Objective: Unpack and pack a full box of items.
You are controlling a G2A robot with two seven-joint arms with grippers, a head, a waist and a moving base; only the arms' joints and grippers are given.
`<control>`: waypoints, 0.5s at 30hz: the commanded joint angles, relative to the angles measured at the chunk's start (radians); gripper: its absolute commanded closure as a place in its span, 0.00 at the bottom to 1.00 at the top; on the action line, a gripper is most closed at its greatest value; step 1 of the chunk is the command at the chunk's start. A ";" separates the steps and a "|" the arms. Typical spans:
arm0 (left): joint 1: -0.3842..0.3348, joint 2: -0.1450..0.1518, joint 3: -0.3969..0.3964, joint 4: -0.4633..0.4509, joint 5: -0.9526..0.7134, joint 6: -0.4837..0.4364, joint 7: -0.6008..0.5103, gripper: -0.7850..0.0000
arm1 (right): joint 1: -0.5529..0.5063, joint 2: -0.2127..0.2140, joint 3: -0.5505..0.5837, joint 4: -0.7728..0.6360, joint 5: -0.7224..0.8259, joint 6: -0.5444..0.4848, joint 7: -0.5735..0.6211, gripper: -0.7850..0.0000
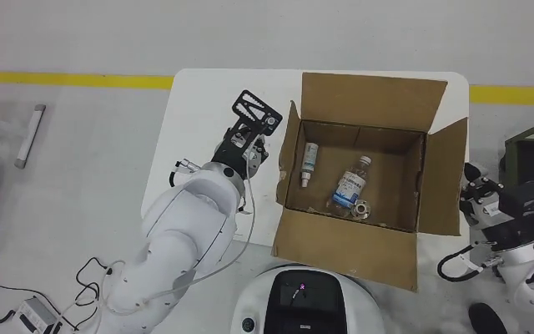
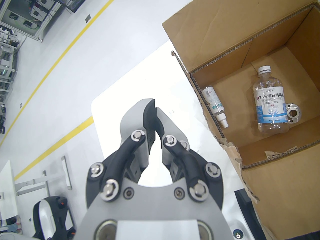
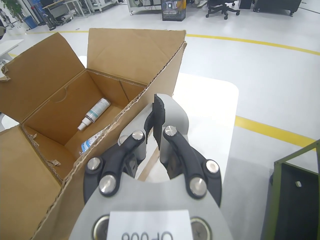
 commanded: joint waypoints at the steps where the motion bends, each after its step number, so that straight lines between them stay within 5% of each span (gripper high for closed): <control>1: 0.021 0.003 -0.014 0.020 0.038 -0.003 0.022 1.00 | 0.004 0.000 -0.011 0.003 -0.008 -0.005 0.000 1.00; 7: 0.042 0.004 -0.021 0.064 0.132 -0.033 0.043 1.00 | 0.011 -0.001 -0.037 0.005 -0.025 -0.020 0.002 1.00; 15: 0.051 -0.011 -0.001 0.111 -0.001 -0.055 0.086 1.00 | 0.026 0.001 -0.070 0.010 -0.062 -0.045 0.039 1.00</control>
